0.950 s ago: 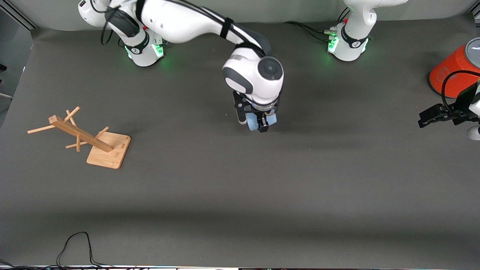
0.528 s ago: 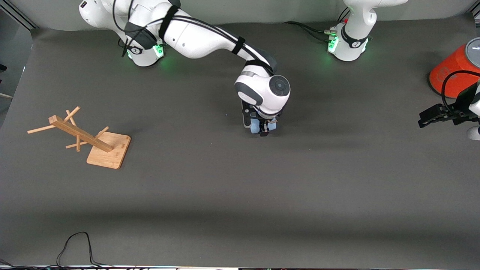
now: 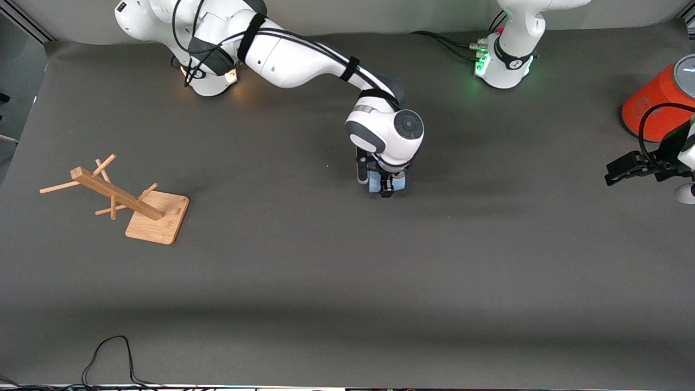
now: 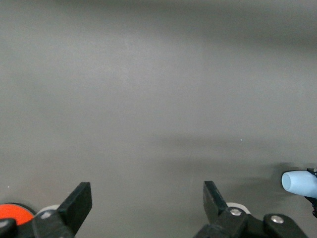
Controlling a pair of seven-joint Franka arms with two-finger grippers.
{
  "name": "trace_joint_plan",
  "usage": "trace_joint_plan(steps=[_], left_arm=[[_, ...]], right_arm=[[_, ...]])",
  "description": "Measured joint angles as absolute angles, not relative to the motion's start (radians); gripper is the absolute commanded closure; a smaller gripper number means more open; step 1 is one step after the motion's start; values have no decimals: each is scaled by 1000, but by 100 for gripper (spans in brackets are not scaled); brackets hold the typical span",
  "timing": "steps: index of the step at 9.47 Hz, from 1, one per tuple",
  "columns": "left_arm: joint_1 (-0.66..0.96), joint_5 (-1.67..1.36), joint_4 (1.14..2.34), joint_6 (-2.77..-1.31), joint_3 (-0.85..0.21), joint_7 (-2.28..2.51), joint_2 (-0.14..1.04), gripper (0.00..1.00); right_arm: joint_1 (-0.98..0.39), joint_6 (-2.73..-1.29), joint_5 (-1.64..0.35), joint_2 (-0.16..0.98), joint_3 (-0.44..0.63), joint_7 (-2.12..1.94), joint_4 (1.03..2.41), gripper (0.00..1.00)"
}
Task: Rotate and upright cup with both arms
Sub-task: 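Lower the cup onto its side and open the right gripper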
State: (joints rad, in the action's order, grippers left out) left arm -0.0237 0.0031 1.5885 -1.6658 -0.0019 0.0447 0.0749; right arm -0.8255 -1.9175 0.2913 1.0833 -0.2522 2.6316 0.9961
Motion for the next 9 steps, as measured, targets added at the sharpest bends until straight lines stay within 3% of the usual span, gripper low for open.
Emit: trace_joint_plan(steps=[2, 6, 9], left_arm=[[-25, 3, 1589, -1665, 0, 45, 85, 0], [-25, 3, 1589, -1663, 1, 44, 95, 0], [-24, 4, 1589, -1662, 0, 43, 110, 0]], right_arm=[[-829, -1921, 292, 1089, -252, 2635, 993, 0], [-814, -1877, 258, 1045, -253, 2624, 952, 0], [-744, -1789, 114, 848, -254, 2462, 1015, 0]])
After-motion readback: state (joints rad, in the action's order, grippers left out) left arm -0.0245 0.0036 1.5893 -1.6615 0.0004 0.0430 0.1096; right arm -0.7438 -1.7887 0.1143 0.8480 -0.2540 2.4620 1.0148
